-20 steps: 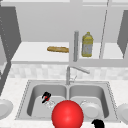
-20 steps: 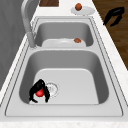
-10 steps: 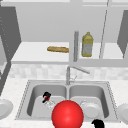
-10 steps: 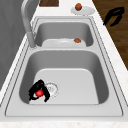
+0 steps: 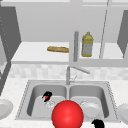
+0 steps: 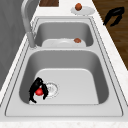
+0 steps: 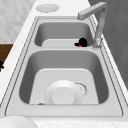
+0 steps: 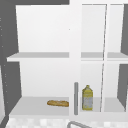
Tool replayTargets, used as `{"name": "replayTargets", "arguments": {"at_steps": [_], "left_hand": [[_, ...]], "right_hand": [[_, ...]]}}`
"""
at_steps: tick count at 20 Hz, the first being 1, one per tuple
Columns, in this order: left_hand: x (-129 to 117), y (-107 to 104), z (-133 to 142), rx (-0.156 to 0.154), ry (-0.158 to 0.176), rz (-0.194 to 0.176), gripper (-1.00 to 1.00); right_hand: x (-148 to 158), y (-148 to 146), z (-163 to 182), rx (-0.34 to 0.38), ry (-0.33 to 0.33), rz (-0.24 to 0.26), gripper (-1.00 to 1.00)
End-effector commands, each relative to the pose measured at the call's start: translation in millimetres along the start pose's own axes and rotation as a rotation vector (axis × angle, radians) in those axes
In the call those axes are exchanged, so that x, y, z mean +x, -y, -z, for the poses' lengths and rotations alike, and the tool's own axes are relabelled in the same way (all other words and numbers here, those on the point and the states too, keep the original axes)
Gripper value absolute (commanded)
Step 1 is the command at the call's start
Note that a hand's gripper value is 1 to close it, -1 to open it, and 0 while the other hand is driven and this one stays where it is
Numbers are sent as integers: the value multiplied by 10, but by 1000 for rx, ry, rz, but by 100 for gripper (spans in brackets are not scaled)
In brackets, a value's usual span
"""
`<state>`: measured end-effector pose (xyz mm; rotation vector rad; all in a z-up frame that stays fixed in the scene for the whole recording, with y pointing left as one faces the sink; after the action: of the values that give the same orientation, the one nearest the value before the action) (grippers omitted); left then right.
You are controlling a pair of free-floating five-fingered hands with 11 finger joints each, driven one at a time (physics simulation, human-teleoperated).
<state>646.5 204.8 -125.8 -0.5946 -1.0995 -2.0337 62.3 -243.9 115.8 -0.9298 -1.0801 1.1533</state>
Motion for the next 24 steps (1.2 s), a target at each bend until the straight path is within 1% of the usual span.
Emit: {"name": "replayTargets", "arguments": {"at_steps": [1,2,3,4,5,7,8,9,10,11,12,13,14,15,16,17,18,19,20,21,22,23,24], "left_hand": [[63,91,-6,6,-3,12,-100],[169,197,30,4,-7,45,-100],[205,218,59,30,-30,44,-100],[225,201,25,26,-23,24,-100],[238,185,5,25,-25,-13,-100],[198,175,24,24,-40,-26,-100],[132,154,15,35,-50,-38,-100],[122,188,-6,18,-48,-17,-100],[97,244,-43,24,-51,11,-100],[47,265,-1,41,-68,24,-100],[76,260,24,54,-76,12,-100],[62,157,58,36,-69,1,-100],[8,-19,86,-1,-49,-35,-100],[-28,-60,83,7,-59,-77,-100],[56,-59,126,18,-74,-54,-100],[193,101,99,47,-93,-4,-100],[203,135,66,46,-91,-7,-100],[185,107,48,45,-87,-70,-100],[138,65,25,60,-96,-86,-100],[67,25,10,79,-109,-86,-100],[20,13,12,91,-116,-78,-100],[-66,-19,-21,107,-123,-82,-100],[-117,11,-53,123,-87,-70,-100]], "right_hand": [[0,0,0,0,0,0,0],[0,0,0,0,0,0,0],[0,0,0,0,0,0,0],[0,0,0,0,0,0,0],[0,0,0,0,0,0,0],[0,0,0,0,0,0,0],[0,0,0,0,0,0,0],[0,0,0,0,0,0,0],[0,0,0,0,0,0,0],[0,0,0,0,0,0,0],[0,0,0,0,0,0,0],[0,0,0,0,0,0,0],[0,0,0,0,0,0,0],[0,0,0,0,0,0,0],[0,0,0,0,0,0,0],[0,0,0,0,0,0,0],[0,0,0,0,0,0,0],[0,0,0,0,0,0,0],[0,0,0,0,0,0,0],[0,0,0,0,0,0,0],[0,0,0,0,0,0,0],[0,0,0,0,0,0,0],[0,0,0,0,0,0,0]]}}
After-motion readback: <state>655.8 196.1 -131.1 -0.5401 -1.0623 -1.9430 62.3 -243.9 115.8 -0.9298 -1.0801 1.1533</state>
